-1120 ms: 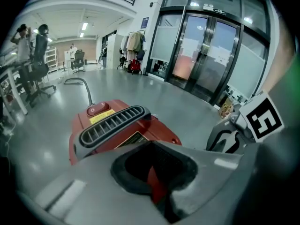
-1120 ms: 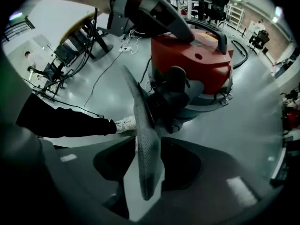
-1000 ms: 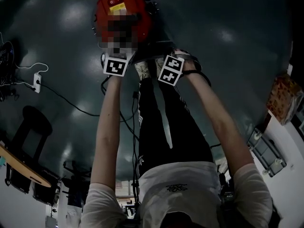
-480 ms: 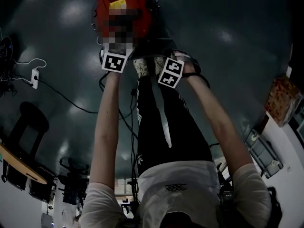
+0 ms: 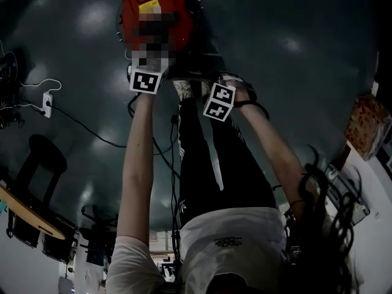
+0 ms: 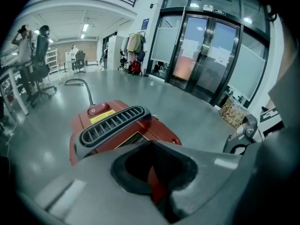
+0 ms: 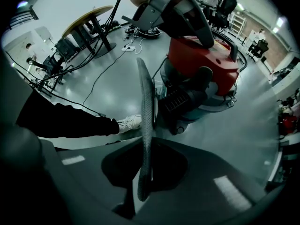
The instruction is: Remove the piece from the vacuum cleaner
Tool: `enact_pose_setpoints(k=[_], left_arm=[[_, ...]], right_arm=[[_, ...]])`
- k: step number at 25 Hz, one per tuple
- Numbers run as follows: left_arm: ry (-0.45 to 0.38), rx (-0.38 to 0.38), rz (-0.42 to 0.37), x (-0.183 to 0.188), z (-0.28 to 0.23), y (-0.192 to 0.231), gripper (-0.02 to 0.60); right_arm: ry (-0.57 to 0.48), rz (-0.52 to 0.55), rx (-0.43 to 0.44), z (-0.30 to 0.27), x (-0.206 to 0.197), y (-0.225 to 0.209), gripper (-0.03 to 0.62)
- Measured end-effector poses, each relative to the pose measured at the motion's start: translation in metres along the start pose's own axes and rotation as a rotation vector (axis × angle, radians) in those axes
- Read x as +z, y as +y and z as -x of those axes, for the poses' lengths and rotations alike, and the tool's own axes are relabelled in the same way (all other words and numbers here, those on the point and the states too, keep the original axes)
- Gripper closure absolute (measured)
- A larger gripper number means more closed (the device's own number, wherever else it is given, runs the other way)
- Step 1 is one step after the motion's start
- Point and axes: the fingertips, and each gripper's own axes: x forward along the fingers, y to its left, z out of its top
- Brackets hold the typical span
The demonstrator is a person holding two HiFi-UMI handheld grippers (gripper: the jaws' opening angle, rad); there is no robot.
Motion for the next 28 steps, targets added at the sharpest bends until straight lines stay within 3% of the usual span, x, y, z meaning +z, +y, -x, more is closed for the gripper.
enact_pose_setpoints(k=[10,12,15,20,24,28], left_arm=[[-0.001,0.003,-0.001,-0.003,0.001,0.003,0.581],[0.000,0.004,0.042,-0.003,0.000,0.005,0.581],[-0.028,0.002,0.184,0.003,0.006,0.001,0.581],[-0.087,0.037,0.263,0.028,0.041,-0.015,0.581],[-0.114,0.049,0.255,0.059,0.075,-0.025,0.581],[-0.214,0.111,0.255,0.097,0.127,-0.024,0.581]], right_arm=[[0.018,0.001,0.026,-0.003,-0.017,0.015,0.557],[0.009,-0.022,0.025,-0.001,-0.018,0.013,0.557],[-0.004,-0.060,0.028,0.007,-0.018,0.012,0.557],[-0.037,-0.080,0.014,0.047,-0.012,0.006,0.557],[-0.072,-0.067,-0.015,0.089,-0.002,-0.005,0.557],[-0.147,-0.055,-0.058,0.138,0.019,-0.017,0.557]])
